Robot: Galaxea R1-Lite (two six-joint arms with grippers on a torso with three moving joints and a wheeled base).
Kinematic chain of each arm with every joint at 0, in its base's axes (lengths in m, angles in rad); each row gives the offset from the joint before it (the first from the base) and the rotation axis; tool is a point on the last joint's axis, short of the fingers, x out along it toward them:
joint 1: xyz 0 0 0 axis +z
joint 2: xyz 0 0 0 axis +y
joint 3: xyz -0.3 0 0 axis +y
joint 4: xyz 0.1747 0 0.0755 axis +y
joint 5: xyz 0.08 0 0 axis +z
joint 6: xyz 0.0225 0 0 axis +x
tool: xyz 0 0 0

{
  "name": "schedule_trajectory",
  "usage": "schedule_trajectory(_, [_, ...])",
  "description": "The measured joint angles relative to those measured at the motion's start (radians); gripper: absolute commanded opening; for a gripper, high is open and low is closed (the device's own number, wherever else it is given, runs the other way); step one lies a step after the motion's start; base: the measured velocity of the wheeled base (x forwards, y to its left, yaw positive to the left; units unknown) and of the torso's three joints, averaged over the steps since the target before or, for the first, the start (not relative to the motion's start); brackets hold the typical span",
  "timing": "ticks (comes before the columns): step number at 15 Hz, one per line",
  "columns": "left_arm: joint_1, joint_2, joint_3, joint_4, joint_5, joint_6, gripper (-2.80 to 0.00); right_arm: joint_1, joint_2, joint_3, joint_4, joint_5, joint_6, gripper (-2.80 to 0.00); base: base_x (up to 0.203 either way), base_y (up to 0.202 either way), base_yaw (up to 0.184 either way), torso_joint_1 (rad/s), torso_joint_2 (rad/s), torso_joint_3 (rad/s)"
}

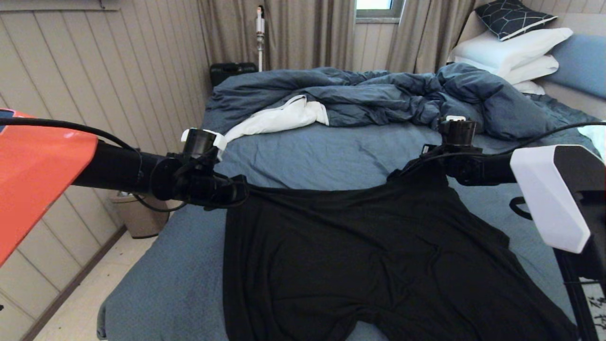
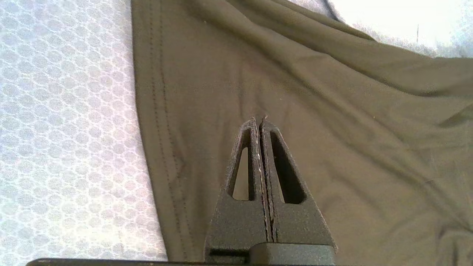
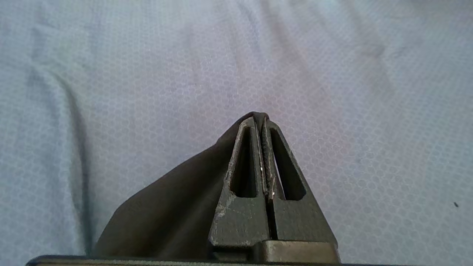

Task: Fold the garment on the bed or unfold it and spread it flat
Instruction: Unford the black T-shirt

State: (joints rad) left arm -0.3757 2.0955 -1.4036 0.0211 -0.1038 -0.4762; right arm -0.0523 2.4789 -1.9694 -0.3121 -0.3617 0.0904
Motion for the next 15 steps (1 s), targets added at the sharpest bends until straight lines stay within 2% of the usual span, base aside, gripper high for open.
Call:
schedule_trajectory(4, [0.000,0.000,0.000,0.000,0.000,-0.001,-2.80,-0.016,0.008,0.000,0.009,0.010,-0.008,-2.80,0.000,0.000,0.000,0.000,0.00,0.000])
schedule_trajectory(5, [0.000,0.000,0.000,0.000,0.000,-0.002,-2.80,-0.019,0.008,0.000,0.017,0.008,-0.009,0.00,0.000,0.000,0.000,0.000,0.00,0.000])
schedule_trajectory(12, [0.000,0.000,-0.002,-0.001,0.000,-0.003,-2.80,-0.013,-0.010,0.002,0.050,0.026,-0.019,0.00,0.000,0.000,0.000,0.000,0.00,0.000])
schedule_trajectory(15, [0.008,-0.005,-0.004,-0.001,0.002,0.000,-2.80,-0.016,-0.050,0.013,0.080,0.029,0.002,0.00,0.000,0.000,0.000,0.000,0.00,0.000])
